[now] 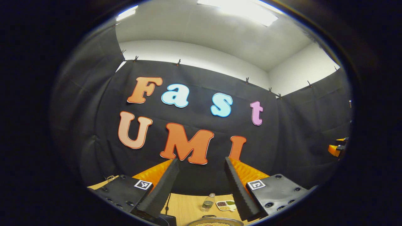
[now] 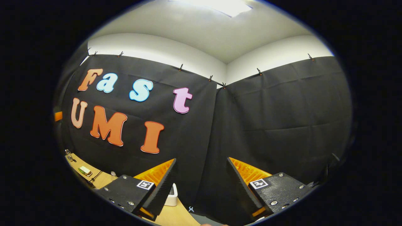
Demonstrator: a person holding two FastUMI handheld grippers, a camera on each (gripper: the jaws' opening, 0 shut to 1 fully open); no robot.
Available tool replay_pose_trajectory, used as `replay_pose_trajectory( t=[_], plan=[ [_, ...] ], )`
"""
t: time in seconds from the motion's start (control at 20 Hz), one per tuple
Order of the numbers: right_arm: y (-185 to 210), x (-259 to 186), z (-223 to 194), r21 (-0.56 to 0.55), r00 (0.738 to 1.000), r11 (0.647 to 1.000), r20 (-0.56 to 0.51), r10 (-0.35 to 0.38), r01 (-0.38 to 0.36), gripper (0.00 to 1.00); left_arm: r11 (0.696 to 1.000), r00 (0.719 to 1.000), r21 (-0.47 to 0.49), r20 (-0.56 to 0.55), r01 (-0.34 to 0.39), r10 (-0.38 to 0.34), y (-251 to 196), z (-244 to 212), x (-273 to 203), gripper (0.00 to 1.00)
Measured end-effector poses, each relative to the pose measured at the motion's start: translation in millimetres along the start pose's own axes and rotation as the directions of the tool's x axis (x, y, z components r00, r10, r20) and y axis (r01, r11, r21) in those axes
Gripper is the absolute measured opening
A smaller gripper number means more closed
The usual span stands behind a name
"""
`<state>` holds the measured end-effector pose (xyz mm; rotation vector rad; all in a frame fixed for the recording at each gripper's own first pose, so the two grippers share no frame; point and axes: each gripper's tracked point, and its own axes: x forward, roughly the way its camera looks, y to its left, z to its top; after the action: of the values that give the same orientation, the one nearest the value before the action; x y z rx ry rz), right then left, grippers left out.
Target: First push the handle of the pot to place it horizontally, then grasp the pot with both hands and set it on the induction cooktop.
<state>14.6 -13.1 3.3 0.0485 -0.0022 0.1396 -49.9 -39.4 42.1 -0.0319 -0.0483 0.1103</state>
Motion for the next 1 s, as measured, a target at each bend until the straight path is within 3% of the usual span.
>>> replay_pose_trajectory(
  t=[0.4,0.9,1.0],
  plan=[
    [-13,-2,-13,0.024,1.000,1.000,-0.015,0.019,-0.019,0.95,0.999,1.000,0.044,0.017,0.003,-0.004,-25,9,-8,0.97],
    [1,-14,-2,0.034,1.000,0.999,0.000,0.020,-0.020,0.95,0.996,0.997,0.090,0.074,-0.013,0.007,-5,30,-12,0.97],
    [6,-15,0,0.028,1.000,0.999,0.000,0.020,-0.020,0.97,0.996,0.997,0.092,0.071,-0.023,0.016,3,27,-11,0.92]
  ],
)
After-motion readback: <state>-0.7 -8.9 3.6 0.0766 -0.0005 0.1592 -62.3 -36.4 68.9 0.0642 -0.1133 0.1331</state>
